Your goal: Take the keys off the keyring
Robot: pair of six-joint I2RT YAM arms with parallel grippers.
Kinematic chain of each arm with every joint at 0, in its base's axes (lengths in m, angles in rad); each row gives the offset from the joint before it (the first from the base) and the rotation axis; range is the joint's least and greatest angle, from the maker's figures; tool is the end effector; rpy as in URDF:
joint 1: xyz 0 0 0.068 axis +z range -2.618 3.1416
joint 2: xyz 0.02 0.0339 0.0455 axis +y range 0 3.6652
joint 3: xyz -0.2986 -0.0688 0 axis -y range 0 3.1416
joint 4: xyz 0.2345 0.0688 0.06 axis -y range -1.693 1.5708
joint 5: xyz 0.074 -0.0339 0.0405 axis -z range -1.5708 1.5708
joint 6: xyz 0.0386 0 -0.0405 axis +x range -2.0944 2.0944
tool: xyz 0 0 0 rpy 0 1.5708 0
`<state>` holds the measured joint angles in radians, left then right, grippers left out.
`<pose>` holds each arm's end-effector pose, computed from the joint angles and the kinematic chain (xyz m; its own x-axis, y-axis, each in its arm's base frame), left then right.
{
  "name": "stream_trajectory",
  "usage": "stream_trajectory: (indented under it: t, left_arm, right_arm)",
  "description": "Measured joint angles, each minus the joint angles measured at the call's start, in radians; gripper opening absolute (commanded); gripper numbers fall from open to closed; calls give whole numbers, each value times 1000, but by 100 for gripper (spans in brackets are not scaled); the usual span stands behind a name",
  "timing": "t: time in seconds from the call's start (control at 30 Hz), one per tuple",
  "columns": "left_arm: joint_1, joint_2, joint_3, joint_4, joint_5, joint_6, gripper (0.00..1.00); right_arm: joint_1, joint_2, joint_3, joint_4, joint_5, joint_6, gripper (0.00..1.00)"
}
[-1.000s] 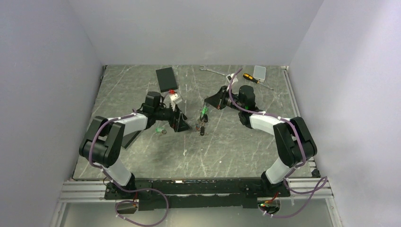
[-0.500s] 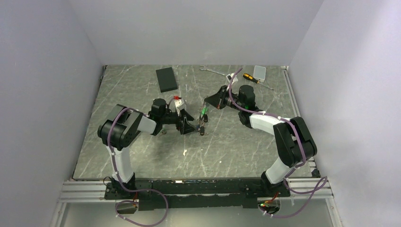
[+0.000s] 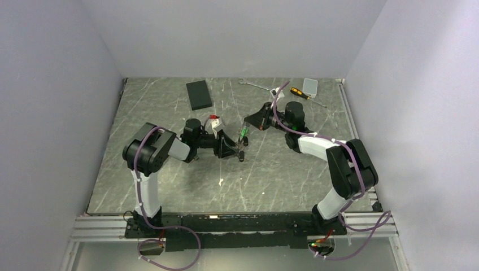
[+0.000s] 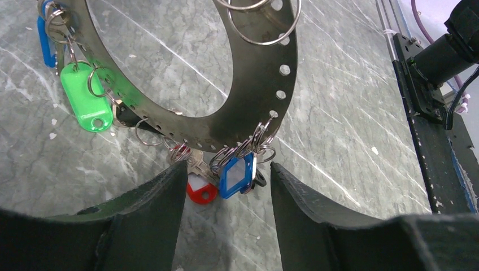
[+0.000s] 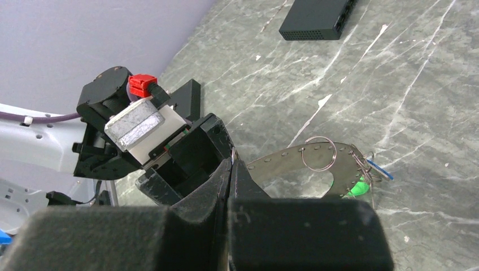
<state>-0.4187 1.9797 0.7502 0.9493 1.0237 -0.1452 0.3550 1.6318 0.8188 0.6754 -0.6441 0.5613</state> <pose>0.3193 -0.1782 0.1606 -0.3891 0.0908 -0.9167 0.9147 0.1564 -0.3727 0.3172 0.1423 0.2681 -0.5537 0.2487 -0.7947 -0.6390 0.4851 0.5970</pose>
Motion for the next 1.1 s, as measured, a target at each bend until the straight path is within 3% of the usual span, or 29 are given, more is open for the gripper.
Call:
stream_trajectory:
  t: [0.23, 0.37, 0.7, 0.83, 1.1]
  left_arm:
    - [-14, 34, 2, 18, 1, -12, 55]
    - [-19, 45, 9, 33, 4, -35, 47]
    - [-22, 45, 20, 24, 26, -53, 11]
    - [-21, -11, 21, -111, 29, 12, 0]
    - [-22, -214, 86, -561, 15, 240, 0]
  right_arm:
    - [0, 2, 0, 0, 0, 0, 0]
    - [-1, 3, 0, 0, 0, 0, 0]
    - [-3, 12, 0, 0, 0, 0, 0]
    - [-9, 14, 0, -2, -1, -3, 0]
    - [-28, 14, 1, -1, 13, -16, 0]
